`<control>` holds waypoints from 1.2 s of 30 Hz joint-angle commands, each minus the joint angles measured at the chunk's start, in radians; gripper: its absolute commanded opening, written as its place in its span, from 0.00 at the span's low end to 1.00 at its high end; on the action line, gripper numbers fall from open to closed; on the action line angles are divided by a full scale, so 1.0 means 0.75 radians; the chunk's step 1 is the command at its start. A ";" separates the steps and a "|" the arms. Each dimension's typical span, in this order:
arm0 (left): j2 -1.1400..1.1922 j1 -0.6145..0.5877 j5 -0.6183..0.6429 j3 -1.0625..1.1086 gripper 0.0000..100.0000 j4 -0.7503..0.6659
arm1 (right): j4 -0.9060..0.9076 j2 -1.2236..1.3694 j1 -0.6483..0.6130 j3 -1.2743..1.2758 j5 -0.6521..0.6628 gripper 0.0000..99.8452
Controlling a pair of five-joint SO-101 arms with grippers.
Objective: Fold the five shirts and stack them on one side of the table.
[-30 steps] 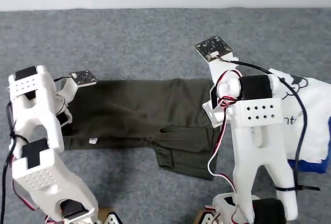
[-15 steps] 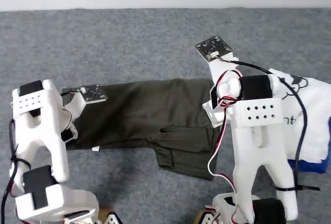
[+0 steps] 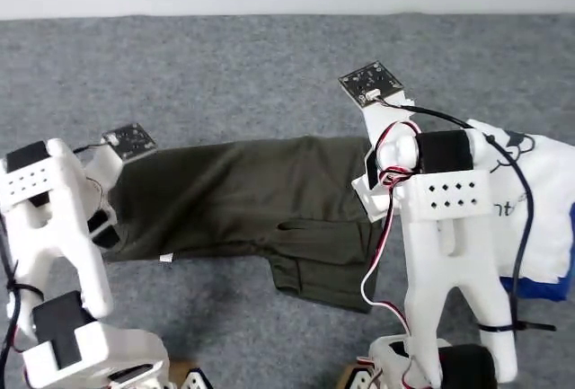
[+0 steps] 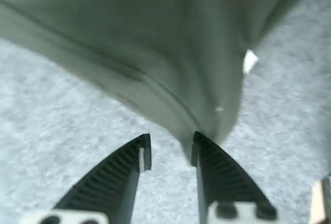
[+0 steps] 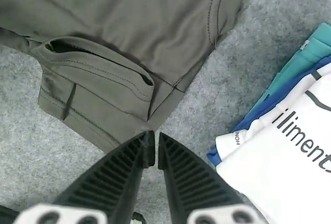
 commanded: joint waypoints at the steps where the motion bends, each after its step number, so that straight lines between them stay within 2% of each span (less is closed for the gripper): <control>1: -0.039 0.010 0.153 -0.091 0.09 -0.098 | 0.019 -0.001 -0.017 -0.010 -0.012 0.03; 4: -0.008 0.063 0.323 -0.073 0.05 -0.231 | -0.058 0.036 -0.054 -0.006 -0.012 0.03; 12: 0.223 0.207 0.669 -0.079 0.01 -0.389 | -0.294 0.394 -0.204 -0.016 -0.016 0.02; 18: 0.342 0.213 0.743 -0.087 0.01 -0.466 | -0.414 0.676 -0.234 -0.014 -0.016 0.02; 24: 0.397 0.211 0.759 -0.089 0.01 -0.567 | -0.375 0.928 -0.187 -0.018 -0.006 0.02; 32: 0.411 0.158 0.757 -0.195 0.01 -0.583 | -0.283 0.973 -0.001 -0.023 0.090 0.02; 36: 0.499 0.145 0.704 -0.267 0.01 -0.571 | -0.224 0.969 0.021 -0.023 0.121 0.02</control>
